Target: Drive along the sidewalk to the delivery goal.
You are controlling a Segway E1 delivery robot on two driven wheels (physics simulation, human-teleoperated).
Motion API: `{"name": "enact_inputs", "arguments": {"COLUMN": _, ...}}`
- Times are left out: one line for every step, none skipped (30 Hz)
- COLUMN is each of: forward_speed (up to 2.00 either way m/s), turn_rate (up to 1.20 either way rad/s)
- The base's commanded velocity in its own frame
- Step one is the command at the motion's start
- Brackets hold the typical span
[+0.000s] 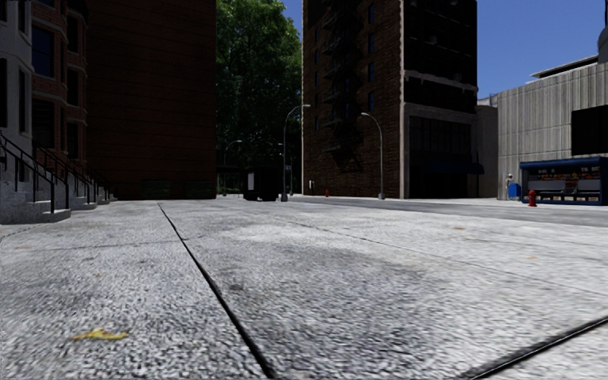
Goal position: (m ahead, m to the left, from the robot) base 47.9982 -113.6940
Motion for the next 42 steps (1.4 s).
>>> {"name": "enact_inputs", "arguments": {"forward_speed": 2.0, "turn_rate": 0.0}}
{"name": "enact_inputs", "arguments": {"forward_speed": 2.0, "turn_rate": 0.0}}
{"name": "enact_inputs", "arguments": {"forward_speed": 2.0, "turn_rate": 0.0}}
{"name": "enact_inputs", "arguments": {"forward_speed": 2.0, "turn_rate": 0.0}}
{"name": "enact_inputs", "arguments": {"forward_speed": 2.0, "turn_rate": 0.0}}
{"name": "enact_inputs", "arguments": {"forward_speed": 2.0, "turn_rate": 0.0}}
{"name": "enact_inputs", "arguments": {"forward_speed": 2.0, "turn_rate": 0.0}}
{"name": "enact_inputs", "arguments": {"forward_speed": 2.0, "turn_rate": 0.0}}
{"name": "enact_inputs", "arguments": {"forward_speed": 2.0, "turn_rate": 0.0}}
{"name": "enact_inputs", "arguments": {"forward_speed": 2.0, "turn_rate": 0.0}}
{"name": "enact_inputs", "arguments": {"forward_speed": 2.0, "turn_rate": 0.0}}
{"name": "enact_inputs", "arguments": {"forward_speed": 2.0, "turn_rate": 0.0}}
{"name": "enact_inputs", "arguments": {"forward_speed": 2.0, "turn_rate": 0.0}}
{"name": "enact_inputs", "arguments": {"forward_speed": 2.0, "turn_rate": 0.0}}
{"name": "enact_inputs", "arguments": {"forward_speed": 2.0, "turn_rate": 0.0}}
{"name": "enact_inputs", "arguments": {"forward_speed": 2.0, "turn_rate": 0.0}}
{"name": "enact_inputs", "arguments": {"forward_speed": 2.0, "turn_rate": 0.0}}
{"name": "enact_inputs", "arguments": {"forward_speed": 2.0, "turn_rate": 0.0}}
{"name": "enact_inputs", "arguments": {"forward_speed": 2.0, "turn_rate": 0.0}}
{"name": "enact_inputs", "arguments": {"forward_speed": 2.0, "turn_rate": 0.0}}
{"name": "enact_inputs", "arguments": {"forward_speed": 2.0, "turn_rate": 0.0}}
{"name": "enact_inputs", "arguments": {"forward_speed": 2.0, "turn_rate": 0.0}}
{"name": "enact_inputs", "arguments": {"forward_speed": 2.0, "turn_rate": 0.0}}
{"name": "enact_inputs", "arguments": {"forward_speed": 2.0, "turn_rate": 0.0}}
{"name": "enact_inputs", "arguments": {"forward_speed": 2.0, "turn_rate": 0.0}}
{"name": "enact_inputs", "arguments": {"forward_speed": 2.0, "turn_rate": 0.0}}
{"name": "enact_inputs", "arguments": {"forward_speed": 2.0, "turn_rate": 0.0}}
{"name": "enact_inputs", "arguments": {"forward_speed": 2.0, "turn_rate": 0.0}}
{"name": "enact_inputs", "arguments": {"forward_speed": 2.0, "turn_rate": 0.0}}
{"name": "enact_inputs", "arguments": {"forward_speed": 2.0, "turn_rate": 0.0}}
{"name": "enact_inputs", "arguments": {"forward_speed": 2.0, "turn_rate": 0.0}}
{"name": "enact_inputs", "arguments": {"forward_speed": 2.0, "turn_rate": 0.0}}
{"name": "enact_inputs", "arguments": {"forward_speed": 2.0, "turn_rate": 0.0}}
{"name": "enact_inputs", "arguments": {"forward_speed": 2.0, "turn_rate": 0.0}}
{"name": "enact_inputs", "arguments": {"forward_speed": 2.0, "turn_rate": 0.0}}
{"name": "enact_inputs", "arguments": {"forward_speed": 2.0, "turn_rate": 0.0}}
{"name": "enact_inputs", "arguments": {"forward_speed": 2.0, "turn_rate": 0.0}}
{"name": "enact_inputs", "arguments": {"forward_speed": 2.0, "turn_rate": 0.0}}
{"name": "enact_inputs", "arguments": {"forward_speed": 2.0, "turn_rate": 0.0}}
{"name": "enact_inputs", "arguments": {"forward_speed": 2.0, "turn_rate": 0.0}}
{"name": "enact_inputs", "arguments": {"forward_speed": 2.0, "turn_rate": 0.0}}
{"name": "enact_inputs", "arguments": {"forward_speed": 2.0, "turn_rate": 0.0}}
